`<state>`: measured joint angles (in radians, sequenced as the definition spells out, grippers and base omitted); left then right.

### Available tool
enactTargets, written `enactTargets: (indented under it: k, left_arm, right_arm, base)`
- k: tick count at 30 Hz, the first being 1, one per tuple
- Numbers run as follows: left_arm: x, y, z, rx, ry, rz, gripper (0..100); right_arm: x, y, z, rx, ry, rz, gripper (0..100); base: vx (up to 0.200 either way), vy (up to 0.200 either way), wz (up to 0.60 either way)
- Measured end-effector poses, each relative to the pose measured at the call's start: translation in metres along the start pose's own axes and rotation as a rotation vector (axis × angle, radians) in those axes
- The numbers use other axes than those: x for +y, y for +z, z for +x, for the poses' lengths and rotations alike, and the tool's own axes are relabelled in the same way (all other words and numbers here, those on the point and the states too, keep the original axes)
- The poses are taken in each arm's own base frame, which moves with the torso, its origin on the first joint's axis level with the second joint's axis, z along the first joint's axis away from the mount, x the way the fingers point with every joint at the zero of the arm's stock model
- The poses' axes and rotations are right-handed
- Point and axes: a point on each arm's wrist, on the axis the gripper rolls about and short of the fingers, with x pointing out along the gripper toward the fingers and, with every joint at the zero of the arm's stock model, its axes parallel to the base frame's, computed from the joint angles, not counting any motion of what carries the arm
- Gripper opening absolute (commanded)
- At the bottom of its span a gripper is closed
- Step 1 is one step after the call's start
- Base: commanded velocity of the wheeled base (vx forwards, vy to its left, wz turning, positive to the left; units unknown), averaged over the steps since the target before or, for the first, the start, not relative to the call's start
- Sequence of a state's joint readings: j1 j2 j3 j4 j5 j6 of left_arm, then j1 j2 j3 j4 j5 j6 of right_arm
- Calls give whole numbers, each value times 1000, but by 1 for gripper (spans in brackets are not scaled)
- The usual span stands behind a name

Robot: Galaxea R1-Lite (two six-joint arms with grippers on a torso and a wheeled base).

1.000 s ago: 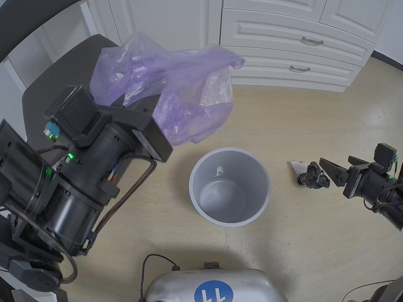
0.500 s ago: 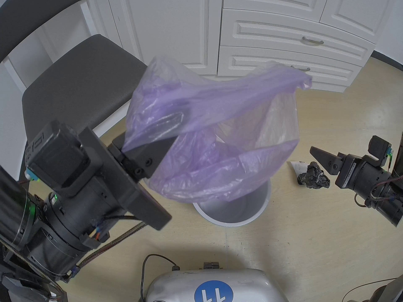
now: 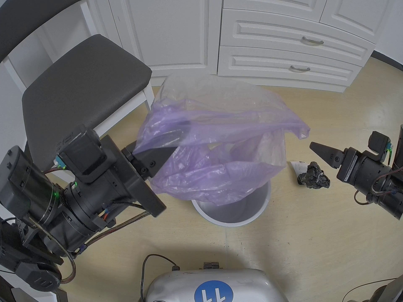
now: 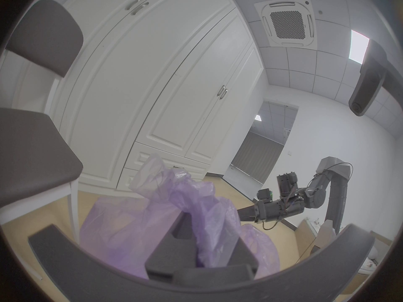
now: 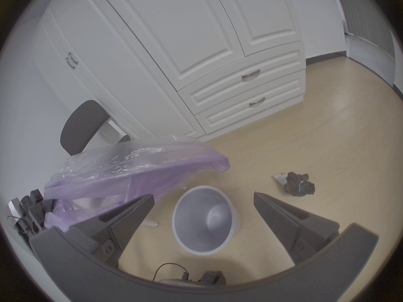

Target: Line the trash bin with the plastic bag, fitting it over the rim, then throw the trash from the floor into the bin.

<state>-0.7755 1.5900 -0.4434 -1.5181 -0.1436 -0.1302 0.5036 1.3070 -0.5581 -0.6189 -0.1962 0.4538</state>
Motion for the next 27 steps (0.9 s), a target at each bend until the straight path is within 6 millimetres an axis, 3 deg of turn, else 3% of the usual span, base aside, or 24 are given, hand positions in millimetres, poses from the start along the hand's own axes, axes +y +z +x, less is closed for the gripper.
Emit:
enactTargets:
  k: [10,20,27]
  left_arm:
    - [-2,-4,5,1,-29,-34,0]
    - [-14,-8,8,15,-69,-58,0]
    - [-26,-13,6,36,-114,-77,0]
  right_arm:
    - [-9,-20,21,129,3,11,100]
    - [15,-25,13,146,105,58,100]
    - [21,-21,12,135,128,97,100]
  base:
    - [0,0,0]
    - [0,0,0]
    - [0,0,0]
